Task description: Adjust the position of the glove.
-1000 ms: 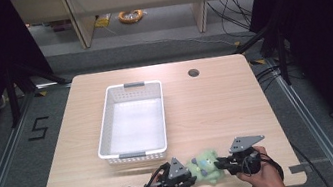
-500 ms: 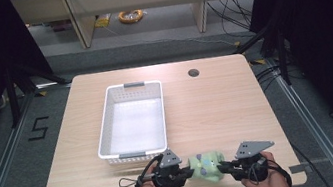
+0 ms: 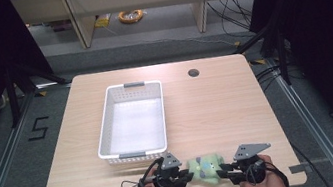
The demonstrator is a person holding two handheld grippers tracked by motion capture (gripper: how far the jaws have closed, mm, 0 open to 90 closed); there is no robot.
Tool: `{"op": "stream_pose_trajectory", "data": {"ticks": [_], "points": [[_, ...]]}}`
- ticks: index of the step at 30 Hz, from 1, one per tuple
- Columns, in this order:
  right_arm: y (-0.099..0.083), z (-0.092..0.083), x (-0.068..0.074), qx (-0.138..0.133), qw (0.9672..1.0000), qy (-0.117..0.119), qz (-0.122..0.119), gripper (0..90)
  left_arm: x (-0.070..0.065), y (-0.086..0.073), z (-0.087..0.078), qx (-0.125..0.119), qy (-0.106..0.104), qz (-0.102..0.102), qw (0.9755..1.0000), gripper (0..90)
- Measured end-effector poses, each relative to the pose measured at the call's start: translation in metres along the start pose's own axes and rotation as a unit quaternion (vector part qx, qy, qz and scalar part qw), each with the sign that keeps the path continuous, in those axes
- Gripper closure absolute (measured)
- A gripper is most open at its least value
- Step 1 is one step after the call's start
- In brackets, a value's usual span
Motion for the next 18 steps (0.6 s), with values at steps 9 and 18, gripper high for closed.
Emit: {"op": "stream_pose_trajectory", "data": {"ticks": [9,18], "points": [[0.011,-0.023,-0.017,-0.064,0.9943,-0.042,0.074,50.9,0.013,0.017,-0.009,-0.019,-0.002,-0.059,0.9981,50.8],[0.014,-0.008,-0.024,-0.057,0.9931,-0.033,0.097,47.5,0.013,0.015,0.005,0.023,-0.005,-0.090,0.9957,42.7]]}}
Point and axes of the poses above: each handheld gripper's, and its own axes: z roughly forward along the jaws, y roughly out of its top, x roughly to its left, the point moved 6 cm from there along z, roughly forward along the jaws, and after that the axes turned 14 degrees about y, right-handed, at the moved point
